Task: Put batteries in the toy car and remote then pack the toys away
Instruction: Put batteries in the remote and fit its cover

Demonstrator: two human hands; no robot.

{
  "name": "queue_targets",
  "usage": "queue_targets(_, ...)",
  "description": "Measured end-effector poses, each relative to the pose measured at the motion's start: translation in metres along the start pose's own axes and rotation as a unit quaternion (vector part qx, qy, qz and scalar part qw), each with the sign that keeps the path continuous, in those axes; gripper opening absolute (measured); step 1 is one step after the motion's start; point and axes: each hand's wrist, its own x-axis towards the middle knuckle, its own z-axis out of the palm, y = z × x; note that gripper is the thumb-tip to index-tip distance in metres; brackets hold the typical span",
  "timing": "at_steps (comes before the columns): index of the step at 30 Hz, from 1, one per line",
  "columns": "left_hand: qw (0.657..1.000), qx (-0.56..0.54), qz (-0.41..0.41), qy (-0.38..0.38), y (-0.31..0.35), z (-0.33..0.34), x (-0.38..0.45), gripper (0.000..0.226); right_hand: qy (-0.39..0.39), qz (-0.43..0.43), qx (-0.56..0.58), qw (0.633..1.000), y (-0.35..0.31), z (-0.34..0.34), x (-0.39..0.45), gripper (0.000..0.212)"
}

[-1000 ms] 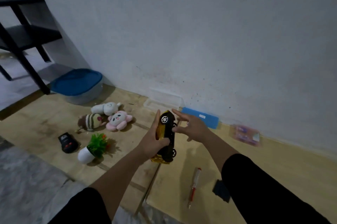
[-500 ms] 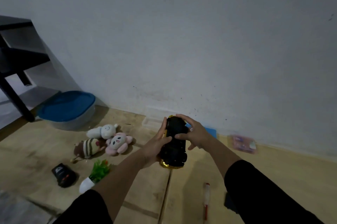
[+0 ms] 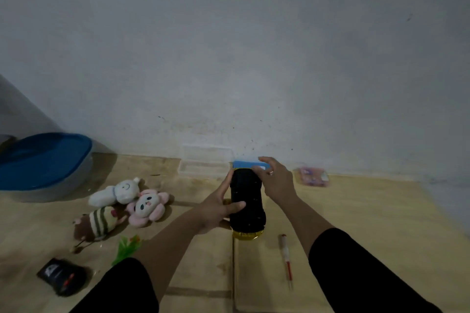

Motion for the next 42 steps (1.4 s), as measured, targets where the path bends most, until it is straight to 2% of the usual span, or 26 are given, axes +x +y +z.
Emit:
queue_targets(2, 1.0, 0.004, -0.005, -0.011, 0.0, 0.004, 0.0, 0.105, 0.085, 0.002, 0.022, 0.996, -0.007, 0.006, -0.003, 0.03)
queue_targets(5, 1.0, 0.003, -0.003, -0.021, 0.003, 0.007, -0.001, 0.113, 0.103, -0.006, 0.045, 0.994, -0.021, 0.013, -0.011, 0.027)
queue_targets(13, 0.999, 0.018, 0.016, -0.024, 0.014, 0.011, -0.002, 0.116, 0.071, -0.015, 0.029, 0.997, -0.024, 0.026, -0.022, 0.019)
queue_targets(20, 1.0, 0.007, 0.016, -0.005, 0.012, 0.006, -0.002, 0.118, 0.026, -0.059, 0.018, 0.998, -0.023, 0.017, -0.011, 0.019)
queue_targets(25, 1.0, 0.006, 0.014, 0.022, 0.011, 0.004, 0.001, 0.126, -0.088, -0.083, -0.072, 0.99, -0.021, 0.004, -0.002, 0.023)
queue_targets(29, 0.999, 0.009, 0.016, 0.035, 0.016, 0.007, 0.007, 0.129, -0.164, -0.143, -0.203, 0.955, -0.019, -0.002, 0.0, 0.036)
queue_targets(36, 0.998, 0.008, 0.014, 0.054, 0.021, 0.018, 0.016, 0.128, -0.166, -0.199, -0.215, 0.942, -0.012, -0.013, 0.007, 0.033)
queue_targets(42, 0.998, 0.002, 0.015, 0.065, 0.027, 0.024, 0.025, 0.13, -0.147, -0.199, -0.149, 0.957, -0.009, -0.028, 0.013, 0.028)
